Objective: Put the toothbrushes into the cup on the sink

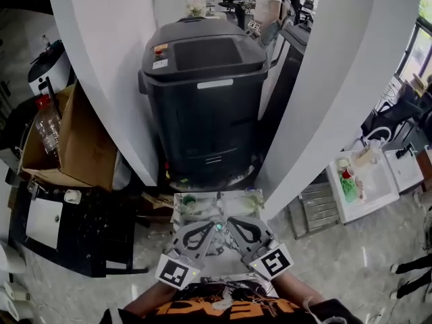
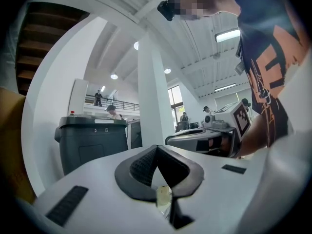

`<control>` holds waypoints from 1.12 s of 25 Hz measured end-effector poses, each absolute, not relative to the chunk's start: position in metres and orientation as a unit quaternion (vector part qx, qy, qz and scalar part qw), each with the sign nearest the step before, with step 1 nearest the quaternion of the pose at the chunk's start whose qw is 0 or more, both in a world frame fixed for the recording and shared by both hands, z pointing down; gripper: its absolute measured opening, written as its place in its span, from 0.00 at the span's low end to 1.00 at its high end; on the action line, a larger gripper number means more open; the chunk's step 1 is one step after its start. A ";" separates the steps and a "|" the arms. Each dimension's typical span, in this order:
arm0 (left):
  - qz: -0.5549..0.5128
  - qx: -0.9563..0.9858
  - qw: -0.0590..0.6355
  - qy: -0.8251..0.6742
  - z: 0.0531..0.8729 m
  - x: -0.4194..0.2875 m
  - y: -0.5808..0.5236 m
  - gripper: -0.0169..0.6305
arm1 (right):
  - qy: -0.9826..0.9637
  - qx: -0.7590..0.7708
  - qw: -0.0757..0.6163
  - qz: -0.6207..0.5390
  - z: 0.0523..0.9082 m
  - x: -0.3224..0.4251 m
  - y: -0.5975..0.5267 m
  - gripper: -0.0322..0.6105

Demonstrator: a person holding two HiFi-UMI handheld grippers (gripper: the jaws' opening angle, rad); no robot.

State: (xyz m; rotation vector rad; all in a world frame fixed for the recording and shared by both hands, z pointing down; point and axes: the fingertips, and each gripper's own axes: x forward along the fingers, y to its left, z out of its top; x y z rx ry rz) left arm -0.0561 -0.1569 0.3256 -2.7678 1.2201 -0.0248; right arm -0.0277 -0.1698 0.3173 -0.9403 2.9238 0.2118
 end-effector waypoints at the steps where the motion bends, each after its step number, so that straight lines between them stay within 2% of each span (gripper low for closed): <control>1: -0.013 -0.914 0.061 0.401 0.326 -0.056 -0.158 0.06 | 0.949 -0.305 0.028 0.071 0.317 -0.028 -0.170 0.07; 14: -0.022 -0.912 0.065 0.405 0.341 -0.069 -0.164 0.06 | 0.948 -0.310 0.002 0.067 0.325 -0.035 -0.181 0.07; 28: -0.046 -0.909 0.039 0.413 0.356 -0.077 -0.155 0.06 | 0.947 -0.316 -0.006 0.052 0.333 -0.034 -0.180 0.07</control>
